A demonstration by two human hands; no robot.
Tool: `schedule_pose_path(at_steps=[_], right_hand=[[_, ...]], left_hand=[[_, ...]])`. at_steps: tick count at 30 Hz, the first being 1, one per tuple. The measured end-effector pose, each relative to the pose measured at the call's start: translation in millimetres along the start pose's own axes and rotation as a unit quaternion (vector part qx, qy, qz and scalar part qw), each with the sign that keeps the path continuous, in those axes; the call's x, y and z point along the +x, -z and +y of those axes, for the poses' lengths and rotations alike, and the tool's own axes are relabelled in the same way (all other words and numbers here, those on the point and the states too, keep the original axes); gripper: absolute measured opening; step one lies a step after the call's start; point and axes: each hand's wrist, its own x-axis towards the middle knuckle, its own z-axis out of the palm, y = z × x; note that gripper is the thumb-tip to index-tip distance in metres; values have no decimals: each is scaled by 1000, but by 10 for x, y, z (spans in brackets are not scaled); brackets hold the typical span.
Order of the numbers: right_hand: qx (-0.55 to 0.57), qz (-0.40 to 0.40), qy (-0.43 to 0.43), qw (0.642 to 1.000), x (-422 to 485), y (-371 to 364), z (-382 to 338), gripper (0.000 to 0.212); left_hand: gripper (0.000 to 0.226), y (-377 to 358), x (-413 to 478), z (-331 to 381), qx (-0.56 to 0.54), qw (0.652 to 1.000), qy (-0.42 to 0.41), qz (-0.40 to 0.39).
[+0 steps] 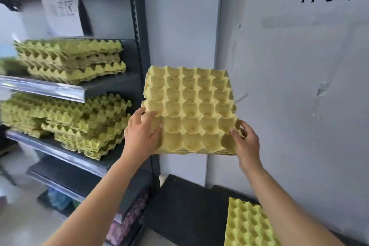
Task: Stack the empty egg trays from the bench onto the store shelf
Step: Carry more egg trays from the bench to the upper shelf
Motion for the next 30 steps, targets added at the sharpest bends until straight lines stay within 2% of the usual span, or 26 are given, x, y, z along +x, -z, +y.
schedule_pose_path(at_steps=[2,4,6,8,14,17,22,27,30], right_hand=[[32,-11,7,999,-29,-294,-139,28],[57,-30,15,998,-74,-610,-267,28],[73,-41,12,996,-110,-920,-371,37],[83,-50,13,995,-174,-1268,-497,43],[112,-93,31,989,-481,-2385,-814,48],[122,-116,65,984,-685,-2968,-1005,51],[88,-154,141,974,-1030,-3897,-1289,55],[64,-199,162,964,-1282,-4844,-1424,56],[43,-221,175,959,-1350,-5435,-1395,59]], left_hand=[[44,330,-77,-40,91,991,-95,31],[47,595,-161,-74,185,963,-197,16],[54,790,-228,-147,267,935,-234,-5],[58,988,-248,-334,297,931,-211,3],[50,1623,-178,-1171,317,935,-150,47],[49,1974,-93,-1687,313,939,-132,63],[51,2496,-21,-2534,278,949,-100,107],[44,2897,32,-3341,265,953,-65,130],[49,3068,111,-3847,262,953,-46,143]])
